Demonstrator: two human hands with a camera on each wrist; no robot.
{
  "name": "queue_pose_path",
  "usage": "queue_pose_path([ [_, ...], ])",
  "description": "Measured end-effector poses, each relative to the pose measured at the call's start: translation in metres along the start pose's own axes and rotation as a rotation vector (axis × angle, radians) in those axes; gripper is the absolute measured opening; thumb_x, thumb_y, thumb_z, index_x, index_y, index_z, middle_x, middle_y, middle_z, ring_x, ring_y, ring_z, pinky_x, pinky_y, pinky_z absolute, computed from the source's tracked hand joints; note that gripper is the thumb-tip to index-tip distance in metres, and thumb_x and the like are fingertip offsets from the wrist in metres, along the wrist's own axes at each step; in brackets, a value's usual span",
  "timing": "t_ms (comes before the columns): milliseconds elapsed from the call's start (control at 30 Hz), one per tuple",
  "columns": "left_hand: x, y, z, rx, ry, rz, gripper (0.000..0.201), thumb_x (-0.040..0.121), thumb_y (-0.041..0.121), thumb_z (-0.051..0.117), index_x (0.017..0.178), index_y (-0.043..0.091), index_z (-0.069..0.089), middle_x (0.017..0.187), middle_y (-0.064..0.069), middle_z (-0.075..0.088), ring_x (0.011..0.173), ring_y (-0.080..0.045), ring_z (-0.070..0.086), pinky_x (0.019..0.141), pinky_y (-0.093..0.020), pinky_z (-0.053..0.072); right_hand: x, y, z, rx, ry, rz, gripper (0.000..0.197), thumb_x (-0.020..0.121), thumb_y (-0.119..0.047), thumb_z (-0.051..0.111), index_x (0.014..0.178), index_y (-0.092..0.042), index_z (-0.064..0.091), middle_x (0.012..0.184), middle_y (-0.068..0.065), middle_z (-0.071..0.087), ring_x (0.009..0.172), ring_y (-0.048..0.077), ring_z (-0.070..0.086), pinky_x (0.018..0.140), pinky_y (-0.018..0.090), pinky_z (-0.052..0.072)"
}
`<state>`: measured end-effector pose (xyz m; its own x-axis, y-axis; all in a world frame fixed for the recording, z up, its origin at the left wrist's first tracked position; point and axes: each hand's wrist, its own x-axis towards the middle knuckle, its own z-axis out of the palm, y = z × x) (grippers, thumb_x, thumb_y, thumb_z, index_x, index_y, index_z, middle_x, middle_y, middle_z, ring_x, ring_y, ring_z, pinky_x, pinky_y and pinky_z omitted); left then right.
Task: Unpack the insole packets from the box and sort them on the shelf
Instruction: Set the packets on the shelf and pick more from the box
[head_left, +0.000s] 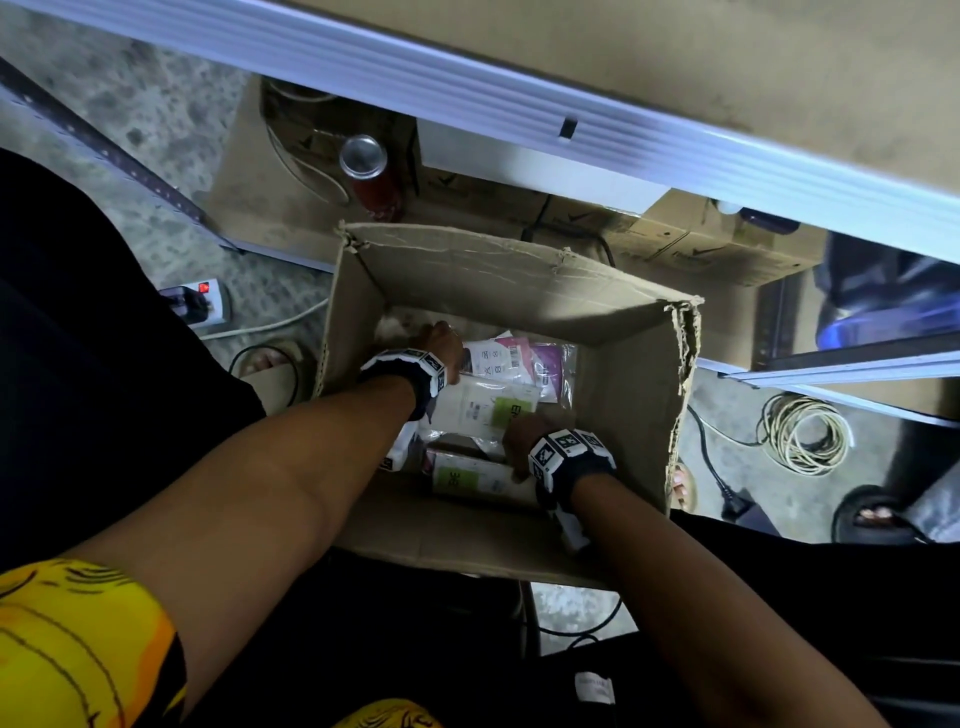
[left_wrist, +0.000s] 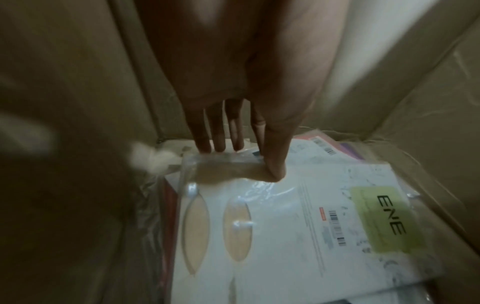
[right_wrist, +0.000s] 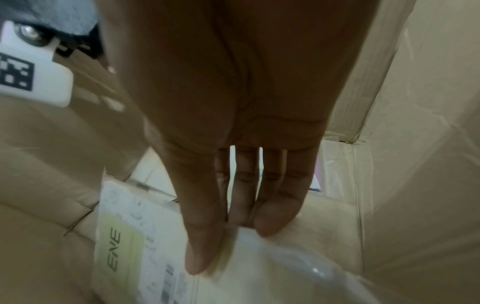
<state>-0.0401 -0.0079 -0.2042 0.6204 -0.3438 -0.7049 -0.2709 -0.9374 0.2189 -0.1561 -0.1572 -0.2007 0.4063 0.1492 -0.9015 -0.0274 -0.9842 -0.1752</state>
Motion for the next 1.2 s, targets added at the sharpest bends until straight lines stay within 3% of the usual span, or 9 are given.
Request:
queue_pose_path([
  [133, -0.004, 0.001, 0.001, -0.046, 0.028, 0.001, 0.033, 0.086, 0.014, 0.071, 0.116, 0.001, 0.068, 0.136, -0.017, 0.056, 0.123, -0.036, 0.056, 0.103, -0.041, 0.046, 0.005, 0.001, 0.0, -0.006, 0.008, -0.008, 0.052, 0.078, -0.012, 0.079, 0.125, 0.0, 0.06, 0.135, 0.019, 0.057, 0.126, 0.032, 0.054, 0.1, 0.035, 0.046],
  [267, -0.01, 0.001, 0.003, -0.114, 0.095, 0.017, 0.02, 0.087, 0.01, 0.069, 0.106, 0.007, 0.073, 0.13, -0.014, 0.058, 0.115, -0.033, 0.06, 0.097, -0.041, 0.051, 0.004, 0.001, -0.001, -0.011, 0.004, -0.01, 0.053, 0.073, -0.012, 0.083, 0.121, -0.004, 0.062, 0.13, 0.016, 0.06, 0.121, 0.032, 0.058, 0.099, 0.036, 0.05],
  [367, -0.012, -0.001, 0.007, -0.242, 0.09, 0.051, 0.012, 0.084, 0.004, 0.072, 0.096, 0.007, 0.071, 0.132, -0.014, 0.053, 0.115, -0.032, 0.059, 0.098, -0.04, 0.05, 0.001, 0.001, 0.0, -0.014, 0.019, -0.009, 0.057, 0.075, -0.014, 0.082, 0.126, -0.002, 0.059, 0.131, 0.017, 0.059, 0.121, 0.032, 0.058, 0.098, 0.038, 0.049],
  [467, -0.017, -0.003, 0.007, -0.369, 0.08, 0.033, 0.017, 0.08, 0.004, 0.077, 0.092, 0.01, 0.066, 0.128, -0.013, 0.058, 0.11, -0.03, 0.062, 0.094, -0.039, 0.052, -0.003, 0.002, 0.001, -0.015, 0.081, -0.024, 0.065, 0.076, -0.014, 0.081, 0.133, -0.002, 0.052, 0.137, 0.018, 0.054, 0.125, 0.034, 0.055, 0.102, 0.042, 0.047],
  [633, -0.027, 0.001, -0.004, -0.351, 0.077, 0.083, 0.02, 0.08, 0.014, 0.079, 0.098, 0.009, 0.075, 0.117, -0.012, 0.069, 0.11, -0.028, 0.064, 0.097, -0.034, 0.049, -0.018, 0.009, -0.003, -0.035, 0.157, -0.024, 0.084, 0.071, -0.02, 0.082, 0.143, -0.021, 0.038, 0.149, 0.01, 0.041, 0.135, 0.032, 0.045, 0.102, 0.049, 0.048],
  [767, -0.041, 0.007, -0.021, -0.337, 0.114, 0.091, 0.01, 0.08, 0.017, 0.078, 0.09, 0.016, 0.075, 0.102, -0.009, 0.074, 0.1, -0.025, 0.068, 0.089, -0.032, 0.053, -0.032, 0.007, -0.016, -0.104, 0.174, -0.027, 0.095, 0.072, -0.02, 0.085, 0.15, -0.017, 0.031, 0.156, 0.013, 0.031, 0.143, 0.031, 0.034, 0.111, 0.044, 0.039],
  [900, -0.06, 0.014, -0.042, -0.251, 0.236, 0.165, 0.005, 0.082, 0.018, 0.075, 0.086, 0.016, 0.074, 0.098, -0.006, 0.073, 0.099, -0.024, 0.063, 0.075, -0.023, 0.04, -0.054, 0.002, -0.033, -0.149, 0.256, 0.003, 0.079, 0.079, -0.021, 0.08, 0.146, -0.012, 0.039, 0.154, 0.014, 0.036, 0.142, 0.028, 0.038, 0.114, 0.037, 0.035],
  [1067, -0.095, 0.023, -0.078, -0.145, 0.332, 0.24, 0.007, 0.079, 0.025, 0.074, 0.076, 0.031, 0.072, 0.1, 0.0, 0.071, 0.102, -0.023, 0.062, 0.087, -0.033, 0.051, -0.094, -0.005, -0.061, -0.085, 0.446, 0.014, 0.037, 0.089, -0.013, 0.064, 0.126, -0.004, 0.061, 0.133, 0.019, 0.058, 0.124, 0.032, 0.056, 0.1, 0.032, 0.044],
  [1200, -0.119, 0.028, -0.098, -0.157, 0.432, 0.285, 0.017, 0.076, 0.013, 0.075, 0.067, 0.027, 0.073, 0.075, 0.012, 0.068, 0.091, -0.019, 0.066, 0.079, -0.026, 0.052, -0.125, -0.012, -0.071, -0.1, 0.551, 0.02, 0.031, 0.084, -0.014, 0.071, 0.114, -0.006, 0.068, 0.122, 0.017, 0.065, 0.115, 0.033, 0.061, 0.094, 0.034, 0.05],
])
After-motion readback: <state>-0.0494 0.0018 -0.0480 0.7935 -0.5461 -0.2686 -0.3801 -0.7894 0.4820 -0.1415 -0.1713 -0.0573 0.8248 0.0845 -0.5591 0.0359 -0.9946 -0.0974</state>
